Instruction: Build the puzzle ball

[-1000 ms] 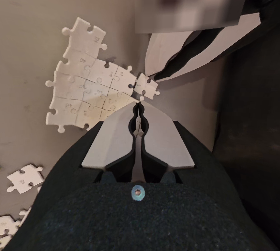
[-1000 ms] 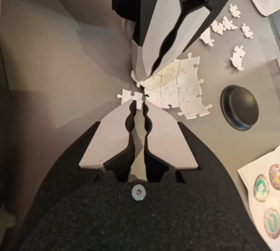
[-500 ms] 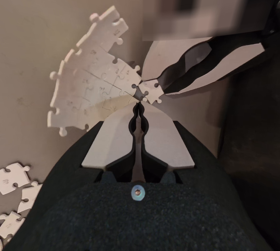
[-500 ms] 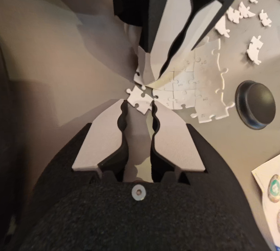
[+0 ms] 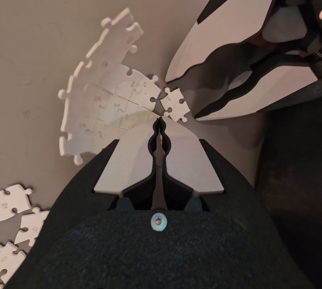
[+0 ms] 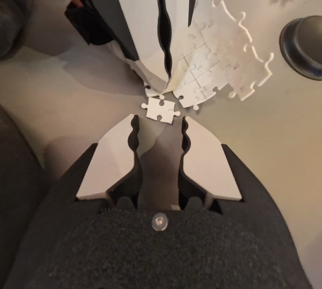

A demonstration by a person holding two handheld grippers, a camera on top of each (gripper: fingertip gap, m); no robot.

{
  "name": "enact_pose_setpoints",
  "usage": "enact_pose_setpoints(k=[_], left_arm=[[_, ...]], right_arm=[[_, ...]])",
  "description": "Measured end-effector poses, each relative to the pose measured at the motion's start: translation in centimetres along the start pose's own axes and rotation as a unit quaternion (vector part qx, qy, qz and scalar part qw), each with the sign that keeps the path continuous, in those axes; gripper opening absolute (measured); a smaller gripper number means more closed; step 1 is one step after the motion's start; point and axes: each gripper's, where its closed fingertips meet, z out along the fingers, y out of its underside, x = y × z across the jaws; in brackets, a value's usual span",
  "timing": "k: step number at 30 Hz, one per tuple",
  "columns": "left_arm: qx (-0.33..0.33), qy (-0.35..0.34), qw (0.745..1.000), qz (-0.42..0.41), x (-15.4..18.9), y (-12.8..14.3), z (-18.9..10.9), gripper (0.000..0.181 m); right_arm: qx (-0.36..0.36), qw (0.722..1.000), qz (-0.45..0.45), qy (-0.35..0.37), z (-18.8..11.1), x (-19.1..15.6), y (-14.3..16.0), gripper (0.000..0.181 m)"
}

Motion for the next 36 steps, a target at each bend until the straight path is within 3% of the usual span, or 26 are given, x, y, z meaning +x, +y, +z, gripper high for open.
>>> enact_pose_setpoints(k=[3, 6, 7, 10, 16, 20, 27, 36], left_arm=[[0.000, -0.002, 1.000, 0.001, 0.0, 0.0, 0.0, 0.000], [0.003, 0.000, 1.000, -0.001, 0.0, 0.1, 0.0, 0.000], [0.004, 0.000, 1.000, -0.001, 0.0, 0.1, 0.0, 0.000], [0.005, 0.002, 1.000, -0.003, 0.0, 0.1, 0.0, 0.000], [0.008, 0.003, 1.000, -0.004, 0.0, 0.1, 0.0, 0.000], [0.010, 0.006, 1.000, -0.005, 0.0, 0.0, 0.0, 0.000], [0.009, 0.004, 1.000, -0.002, 0.0, 0.1, 0.0, 0.000], [0.009, 0.008, 1.000, -0.006, 0.0, 0.2, -0.1, 0.000]], right_arm=[[-0.001, 1.000, -0.005, -0.024, 0.0, -0.6, 0.1, 0.044], [-0.001, 0.999, -0.019, -0.029, -0.1, -0.4, 0.3, 0.014], [-0.001, 0.999, -0.024, -0.029, -0.1, -0.3, 0.3, 0.012], [-0.002, 0.999, -0.019, -0.030, -0.2, -0.1, 0.3, 0.014], [0.005, 1.000, 0.004, -0.019, -0.5, -1.0, -0.3, 0.057], [-0.005, 1.000, 0.030, 0.001, 0.3, -1.4, -0.2, 0.064], [-0.001, 1.000, 0.011, -0.012, 0.5, -1.2, -0.5, 0.033], [0.007, 1.000, 0.008, 0.013, -1.4, -0.2, -0.5, 0.035]])
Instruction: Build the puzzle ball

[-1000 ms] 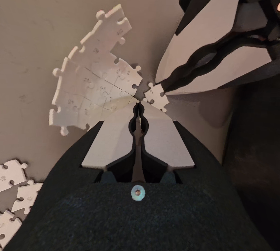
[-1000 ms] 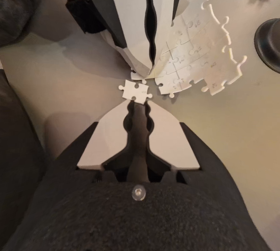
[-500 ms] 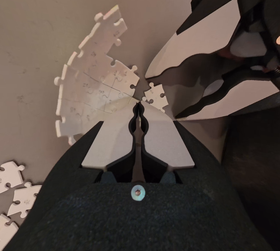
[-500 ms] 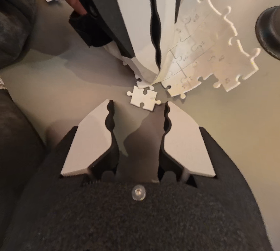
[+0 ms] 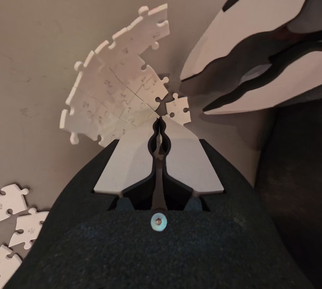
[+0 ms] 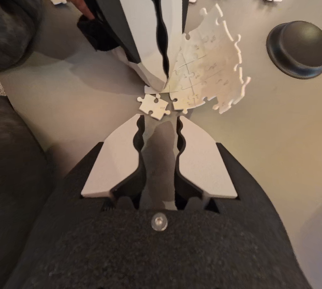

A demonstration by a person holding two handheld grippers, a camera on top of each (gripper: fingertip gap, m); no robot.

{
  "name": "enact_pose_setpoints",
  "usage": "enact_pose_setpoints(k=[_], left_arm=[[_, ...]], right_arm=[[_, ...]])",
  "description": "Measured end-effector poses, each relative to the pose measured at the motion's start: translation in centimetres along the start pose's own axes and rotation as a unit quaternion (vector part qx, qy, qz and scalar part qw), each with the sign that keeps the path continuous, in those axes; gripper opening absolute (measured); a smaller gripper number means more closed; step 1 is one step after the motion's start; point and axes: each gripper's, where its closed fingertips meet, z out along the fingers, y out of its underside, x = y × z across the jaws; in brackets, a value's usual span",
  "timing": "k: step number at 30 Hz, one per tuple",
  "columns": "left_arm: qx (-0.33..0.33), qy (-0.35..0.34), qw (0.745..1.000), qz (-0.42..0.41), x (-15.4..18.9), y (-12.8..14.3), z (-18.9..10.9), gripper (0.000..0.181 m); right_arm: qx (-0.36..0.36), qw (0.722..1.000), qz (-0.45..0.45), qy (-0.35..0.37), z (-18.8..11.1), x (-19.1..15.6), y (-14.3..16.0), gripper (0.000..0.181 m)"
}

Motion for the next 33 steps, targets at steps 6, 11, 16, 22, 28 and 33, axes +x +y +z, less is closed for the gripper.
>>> enact_pose_setpoints(k=[6, 11, 16, 22, 28, 33], left_arm=[[0.000, 0.002, 1.000, -0.003, 0.0, 0.0, 0.0, 0.000], [0.001, 0.002, 1.000, -0.003, 0.0, -0.1, 0.0, 0.000], [0.001, 0.000, 1.000, -0.001, 0.0, -0.1, 0.0, 0.000], [-0.002, -0.001, 1.000, -0.001, 0.0, 0.0, 0.0, 0.000], [-0.003, -0.001, 1.000, -0.001, 0.0, 0.0, -0.1, 0.000], [-0.003, -0.002, 1.000, -0.001, 0.0, 0.0, 0.0, 0.000]], right_arm=[[-0.020, 1.000, 0.024, 0.000, 1.4, -1.7, 0.3, 0.064], [-0.023, 0.999, 0.042, 0.012, 2.1, -2.2, 0.1, 0.093], [-0.020, 0.998, 0.059, 0.020, 2.0, -1.6, 0.2, 0.072], [-0.023, 0.998, 0.054, 0.024, 1.4, -0.5, 0.7, 0.042], [-0.023, 0.998, 0.054, 0.015, 0.8, -0.4, 0.8, 0.036], [-0.013, 0.998, 0.064, 0.011, 1.0, -1.3, 0.0, 0.045]])
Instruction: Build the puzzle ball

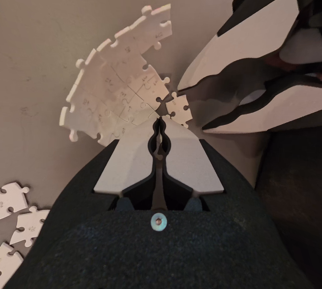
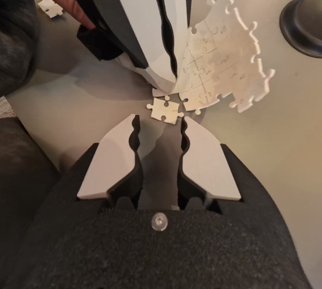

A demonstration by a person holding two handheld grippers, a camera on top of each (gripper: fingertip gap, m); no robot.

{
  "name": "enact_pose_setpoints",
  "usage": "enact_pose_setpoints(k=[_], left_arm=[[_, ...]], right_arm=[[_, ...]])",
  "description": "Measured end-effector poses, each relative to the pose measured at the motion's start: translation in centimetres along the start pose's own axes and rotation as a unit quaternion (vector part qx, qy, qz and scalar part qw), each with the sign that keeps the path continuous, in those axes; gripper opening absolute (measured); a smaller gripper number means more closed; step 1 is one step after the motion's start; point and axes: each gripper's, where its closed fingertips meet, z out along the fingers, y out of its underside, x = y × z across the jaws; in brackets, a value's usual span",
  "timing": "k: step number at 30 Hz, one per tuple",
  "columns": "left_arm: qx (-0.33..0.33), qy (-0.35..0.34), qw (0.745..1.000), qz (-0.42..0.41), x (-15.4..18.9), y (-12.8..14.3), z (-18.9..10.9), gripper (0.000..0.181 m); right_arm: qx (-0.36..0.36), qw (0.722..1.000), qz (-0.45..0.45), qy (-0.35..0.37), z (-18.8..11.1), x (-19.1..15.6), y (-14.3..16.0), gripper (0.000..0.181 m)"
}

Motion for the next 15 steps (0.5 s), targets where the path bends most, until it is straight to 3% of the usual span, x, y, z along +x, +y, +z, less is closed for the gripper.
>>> enact_pose_setpoints(k=[2, 11, 15], left_arm=[[0.000, 0.000, 1.000, 0.000, 0.00, -0.01, 0.00, 0.000], [-0.001, -0.003, 1.000, 0.001, 0.01, 0.00, 0.00, 0.000], [0.000, -0.003, 1.000, 0.001, 0.00, 0.00, 0.00, 0.000]], right_arm=[[-0.010, 1.000, 0.006, -0.003, 0.59, -0.14, 0.34, 0.054], [-0.013, 1.000, -0.015, 0.011, 0.58, 0.62, 0.41, 0.029], [-0.012, 1.000, -0.025, 0.013, 0.58, 0.75, 0.37, 0.029]])
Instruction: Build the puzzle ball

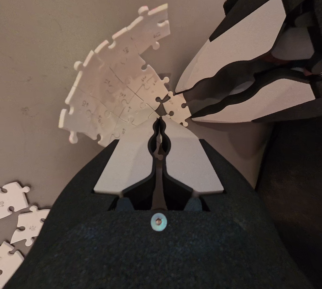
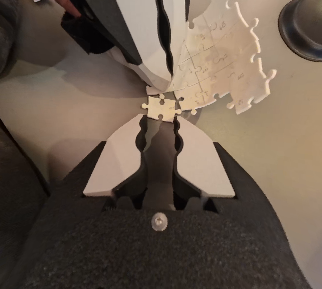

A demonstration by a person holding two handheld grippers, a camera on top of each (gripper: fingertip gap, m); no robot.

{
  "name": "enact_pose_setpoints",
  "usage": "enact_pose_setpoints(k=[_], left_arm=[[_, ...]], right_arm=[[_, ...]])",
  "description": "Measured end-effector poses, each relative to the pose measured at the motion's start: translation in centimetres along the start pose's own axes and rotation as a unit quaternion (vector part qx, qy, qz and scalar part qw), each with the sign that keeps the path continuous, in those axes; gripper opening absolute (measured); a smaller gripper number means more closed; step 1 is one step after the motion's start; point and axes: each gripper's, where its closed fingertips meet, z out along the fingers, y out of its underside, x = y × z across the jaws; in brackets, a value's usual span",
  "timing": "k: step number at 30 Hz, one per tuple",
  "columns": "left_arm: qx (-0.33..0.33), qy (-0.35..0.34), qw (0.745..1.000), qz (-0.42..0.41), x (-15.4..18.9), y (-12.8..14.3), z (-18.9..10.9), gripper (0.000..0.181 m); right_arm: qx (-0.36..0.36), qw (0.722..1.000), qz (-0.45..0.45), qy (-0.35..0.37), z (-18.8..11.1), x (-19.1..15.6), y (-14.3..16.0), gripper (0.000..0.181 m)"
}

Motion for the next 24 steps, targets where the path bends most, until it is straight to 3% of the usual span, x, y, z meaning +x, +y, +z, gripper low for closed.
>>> enact_pose_setpoints(k=[5, 12, 24], left_arm=[[0.000, 0.002, 1.000, -0.001, 0.0, 0.0, 0.0, 0.000], [0.001, 0.004, 1.000, 0.000, 0.0, 0.0, 0.0, 0.000], [0.006, 0.018, 1.000, -0.011, 0.0, 0.1, 0.0, 0.000]], right_arm=[[-0.002, 1.000, -0.023, 0.002, -0.2, 0.1, 0.1, 0.028], [-0.005, 0.996, -0.078, -0.052, -1.2, -0.9, -0.8, 0.028], [-0.071, 0.987, -0.114, -0.083, 0.0, 0.4, -0.8, 0.028]])
